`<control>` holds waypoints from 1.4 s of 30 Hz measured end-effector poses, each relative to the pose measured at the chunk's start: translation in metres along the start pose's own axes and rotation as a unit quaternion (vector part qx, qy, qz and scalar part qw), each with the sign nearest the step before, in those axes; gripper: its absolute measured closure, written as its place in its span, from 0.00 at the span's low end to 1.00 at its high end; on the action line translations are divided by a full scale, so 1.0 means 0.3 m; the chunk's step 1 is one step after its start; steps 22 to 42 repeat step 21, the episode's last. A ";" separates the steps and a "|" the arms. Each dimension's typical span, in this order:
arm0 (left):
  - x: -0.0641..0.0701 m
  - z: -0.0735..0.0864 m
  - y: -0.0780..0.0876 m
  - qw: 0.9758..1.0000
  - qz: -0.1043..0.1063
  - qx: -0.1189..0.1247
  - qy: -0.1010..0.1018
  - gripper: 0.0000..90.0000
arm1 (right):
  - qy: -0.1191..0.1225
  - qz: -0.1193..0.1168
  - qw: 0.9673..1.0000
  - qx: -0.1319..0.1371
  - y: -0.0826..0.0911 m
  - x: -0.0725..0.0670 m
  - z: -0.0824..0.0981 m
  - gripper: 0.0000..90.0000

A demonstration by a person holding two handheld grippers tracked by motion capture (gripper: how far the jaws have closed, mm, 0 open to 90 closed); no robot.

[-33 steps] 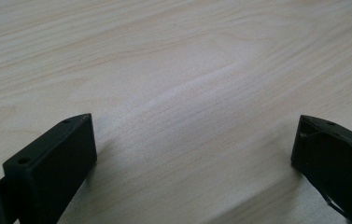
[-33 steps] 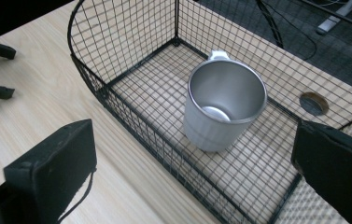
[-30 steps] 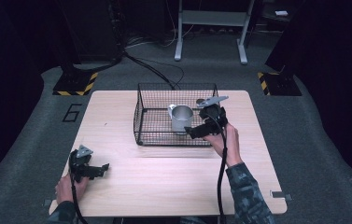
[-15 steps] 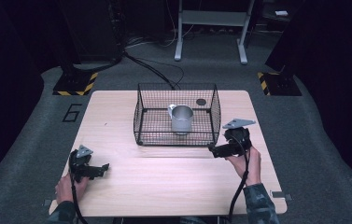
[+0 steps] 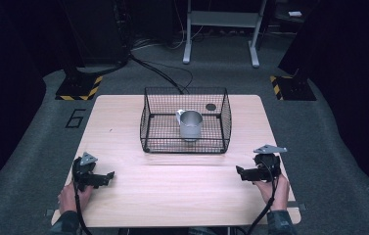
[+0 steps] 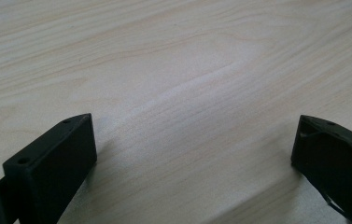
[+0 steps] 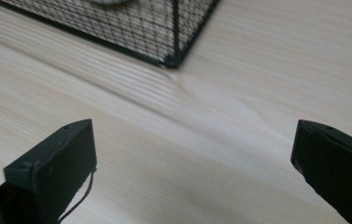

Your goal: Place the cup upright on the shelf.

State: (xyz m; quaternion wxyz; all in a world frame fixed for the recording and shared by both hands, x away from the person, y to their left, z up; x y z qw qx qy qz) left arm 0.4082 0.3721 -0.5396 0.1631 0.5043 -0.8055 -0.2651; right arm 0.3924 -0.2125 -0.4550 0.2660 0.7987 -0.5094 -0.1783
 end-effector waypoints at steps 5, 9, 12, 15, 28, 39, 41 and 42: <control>0.000 0.000 0.000 1.000 0.000 0.000 0.000 0.00 | -0.034 0.021 0.999 -0.021 -0.023 0.058 0.126 0.00; 0.000 0.000 0.000 1.000 0.000 0.000 0.000 0.00 | -0.050 0.034 0.998 -0.034 -0.045 0.094 0.199 0.00; 0.000 0.000 0.000 1.000 0.000 -0.001 0.000 0.00 | -0.057 0.048 0.996 -0.042 -0.052 0.103 0.223 0.00; 0.000 0.000 0.000 1.000 0.000 -0.001 0.000 0.00 | -0.060 0.064 0.996 -0.034 -0.060 0.122 0.252 0.00; -0.002 -0.002 0.002 1.000 0.002 -0.005 -0.002 0.00 | -0.051 0.069 0.996 -0.011 -0.076 0.139 0.275 0.00; -0.002 -0.002 0.002 1.000 0.002 -0.005 -0.002 0.00 | -0.051 0.069 0.996 -0.011 -0.076 0.139 0.275 0.00; -0.002 -0.002 0.002 1.000 0.002 -0.005 -0.002 0.00 | -0.051 0.069 0.996 -0.011 -0.076 0.139 0.275 0.00; -0.002 -0.002 0.002 1.000 0.002 -0.005 -0.002 0.00 | -0.051 0.069 0.996 -0.011 -0.076 0.139 0.275 0.00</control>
Point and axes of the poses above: each handheld gripper's, and its own axes: y roughly backward along the jaws, z roughly out of its underside, x roughly to its right, the point moved 1 cm from there along -y, roughly forward along the jaws, and after that the axes turned 7 degrees about x, right-handed, at the moved point
